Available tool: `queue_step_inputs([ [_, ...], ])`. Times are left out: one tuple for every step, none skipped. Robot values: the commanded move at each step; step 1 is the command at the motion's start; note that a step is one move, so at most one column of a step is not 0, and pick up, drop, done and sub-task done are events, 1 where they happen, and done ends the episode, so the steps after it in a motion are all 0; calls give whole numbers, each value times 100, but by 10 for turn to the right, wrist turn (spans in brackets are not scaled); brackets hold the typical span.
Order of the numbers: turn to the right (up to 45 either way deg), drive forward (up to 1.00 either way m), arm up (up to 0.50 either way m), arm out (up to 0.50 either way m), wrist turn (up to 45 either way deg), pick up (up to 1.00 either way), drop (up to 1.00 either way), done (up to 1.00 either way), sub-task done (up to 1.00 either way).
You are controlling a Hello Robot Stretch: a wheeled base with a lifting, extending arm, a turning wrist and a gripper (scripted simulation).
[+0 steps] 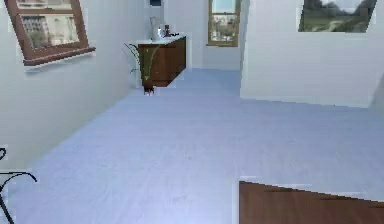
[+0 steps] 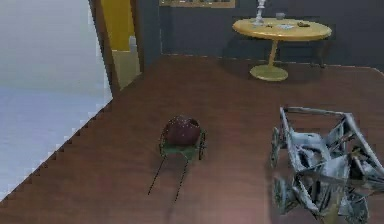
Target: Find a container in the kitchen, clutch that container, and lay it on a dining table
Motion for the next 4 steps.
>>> queue_step_inputs([
  [0,100,0,0,0,0,0,0,0],
  [0,100,0,0,0,0,0,0,0],
  [0,100,0,0,0,0,0,0,0],
  [0,100,0,0,0,0,0,0,0],
])
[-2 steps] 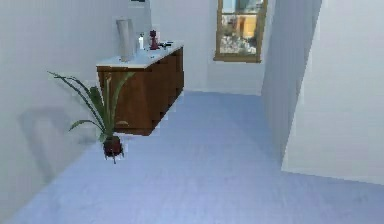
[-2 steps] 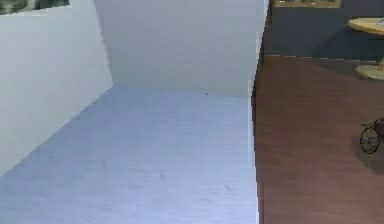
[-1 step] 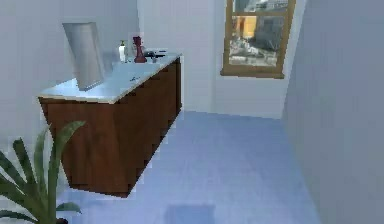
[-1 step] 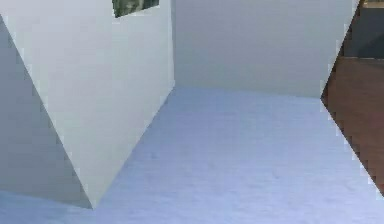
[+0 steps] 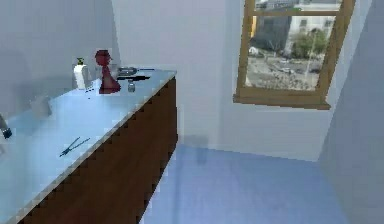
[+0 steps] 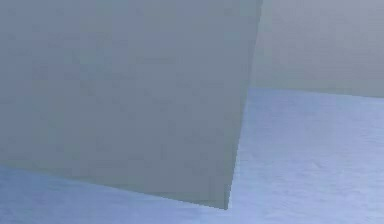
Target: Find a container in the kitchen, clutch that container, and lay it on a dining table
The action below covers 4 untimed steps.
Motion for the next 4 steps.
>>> queue_step_inputs([
  [60,0,0,0,0,0,0,0,0],
  [0,40,0,0,0,0,0,0,0],
  [-450,0,0,0,0,0,0,0,0],
  [-450,0,0,0,0,0,0,0,0],
])
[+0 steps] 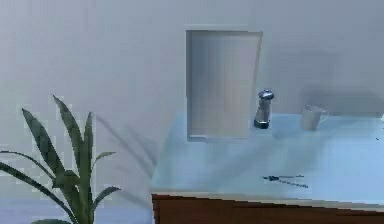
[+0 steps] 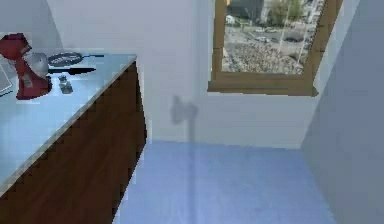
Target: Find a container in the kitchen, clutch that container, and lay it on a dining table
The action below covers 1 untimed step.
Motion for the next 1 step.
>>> queue_step_inputs([
  [-450,0,0,0,0,0,0,0,0],
])
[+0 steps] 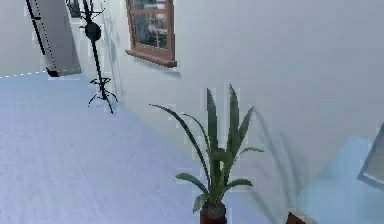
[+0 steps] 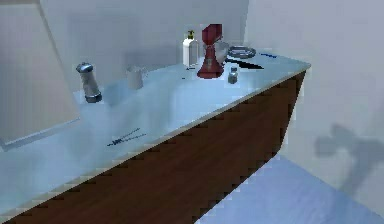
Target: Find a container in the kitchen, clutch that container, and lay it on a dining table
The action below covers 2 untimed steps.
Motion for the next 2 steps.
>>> queue_step_inputs([
  [-120,0,0,0,0,0,0,0,0],
  [450,0,0,0,0,0,0,0,0],
])
